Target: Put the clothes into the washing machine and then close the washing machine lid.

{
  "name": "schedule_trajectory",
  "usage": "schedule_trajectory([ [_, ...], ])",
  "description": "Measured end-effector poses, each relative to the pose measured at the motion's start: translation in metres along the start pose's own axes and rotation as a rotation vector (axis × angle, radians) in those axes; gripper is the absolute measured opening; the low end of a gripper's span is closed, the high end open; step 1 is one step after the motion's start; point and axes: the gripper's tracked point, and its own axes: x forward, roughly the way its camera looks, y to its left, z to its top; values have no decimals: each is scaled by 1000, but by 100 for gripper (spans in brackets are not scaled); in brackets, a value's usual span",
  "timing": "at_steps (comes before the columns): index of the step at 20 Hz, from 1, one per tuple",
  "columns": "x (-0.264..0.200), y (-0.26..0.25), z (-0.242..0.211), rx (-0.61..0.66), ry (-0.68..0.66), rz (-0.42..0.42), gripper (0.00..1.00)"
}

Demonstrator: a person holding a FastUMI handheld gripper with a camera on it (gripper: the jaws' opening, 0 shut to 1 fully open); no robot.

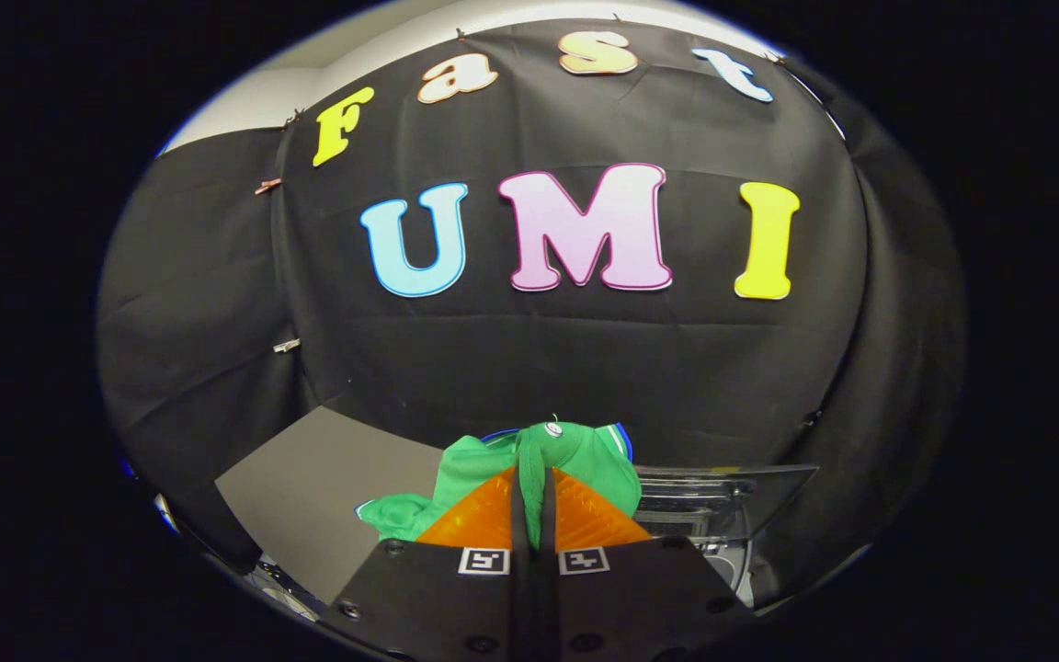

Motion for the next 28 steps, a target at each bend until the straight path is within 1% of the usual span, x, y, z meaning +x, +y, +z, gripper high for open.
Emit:
schedule_trajectory([
  [3,3,-41,-6,8,8,-12,5],
  [6,9,-68,-20,18,33,-4,5],
  [8,12,-82,-33,2,52,7,5],
  [12,9,-93,-49,-64,43,52,5],
  [14,9,-96,-55,-51,49,63,5],
  [18,9,-101,-71,-19,81,58,5],
  [24,11,-109,-109,2,162,36,5],
  [28,23,-123,-139,3,218,-3,5],
])
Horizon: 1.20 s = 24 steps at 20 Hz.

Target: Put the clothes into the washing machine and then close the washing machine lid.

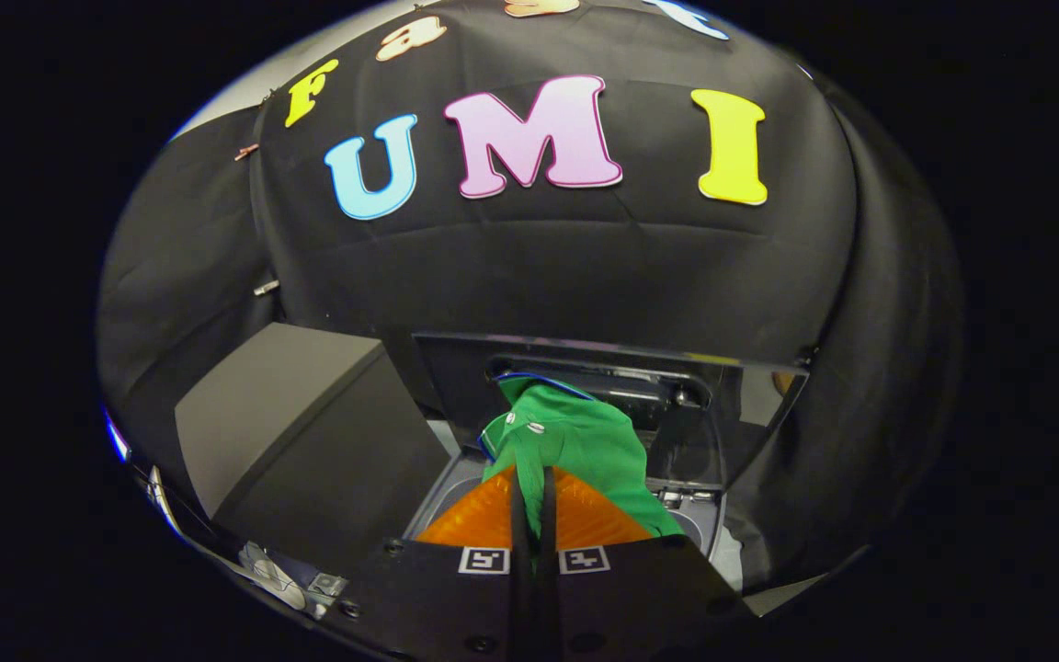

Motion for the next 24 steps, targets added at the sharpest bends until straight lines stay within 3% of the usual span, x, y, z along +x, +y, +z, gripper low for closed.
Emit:
schedule_trajectory([
  [6,32,-28,-64,110,179,-82,5],
  [15,62,-48,-134,44,285,-146,5],
  [21,69,-53,-153,-4,318,-158,5],
  [23,72,-56,-157,8,323,-156,9],
  [24,74,-54,-155,25,312,-144,27],
])
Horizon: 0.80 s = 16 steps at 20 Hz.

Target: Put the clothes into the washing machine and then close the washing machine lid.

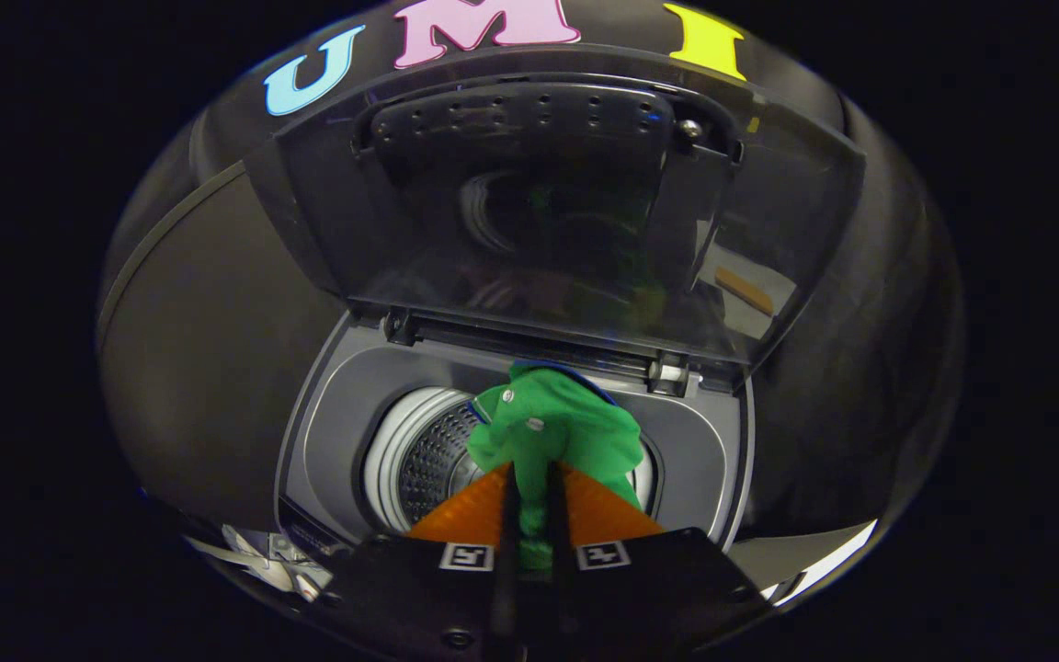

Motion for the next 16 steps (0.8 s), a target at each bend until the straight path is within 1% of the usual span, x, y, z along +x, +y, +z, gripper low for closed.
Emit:
schedule_trajectory([
  [2,-1,3,8,36,-25,17,62],
  [4,-4,-5,19,41,-73,-10,98],
  [5,-7,-5,24,50,-95,-14,97],
  [6,-12,-5,29,63,-109,-6,99],
  [8,-31,0,43,66,-159,14,99],
  [13,-101,19,119,4,-448,83,99],
  [15,-118,30,144,1,-501,119,99],
  [16,-126,31,155,5,-528,119,99],
])
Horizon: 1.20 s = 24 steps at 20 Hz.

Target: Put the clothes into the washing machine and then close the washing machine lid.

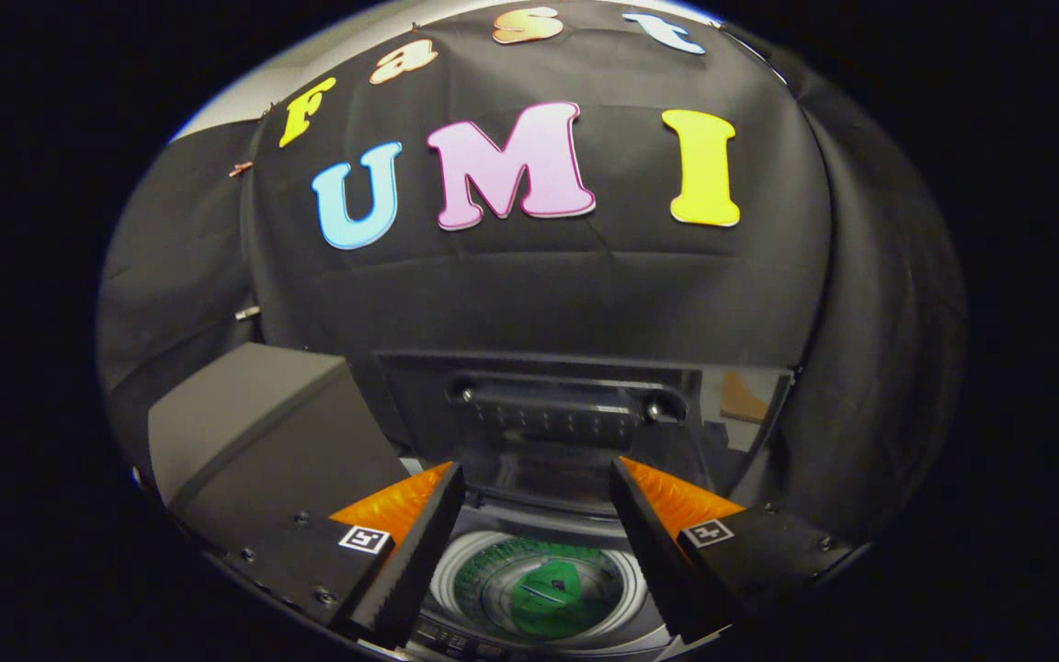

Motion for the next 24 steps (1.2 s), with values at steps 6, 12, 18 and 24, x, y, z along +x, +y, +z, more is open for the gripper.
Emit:
schedule_trajectory([
  [6,13,-6,85,-9,-174,-30,98],
  [12,89,-61,103,-52,-141,-150,99],
  [18,114,-81,54,61,34,-188,98],
  [24,113,-80,54,70,50,-179,99],
])
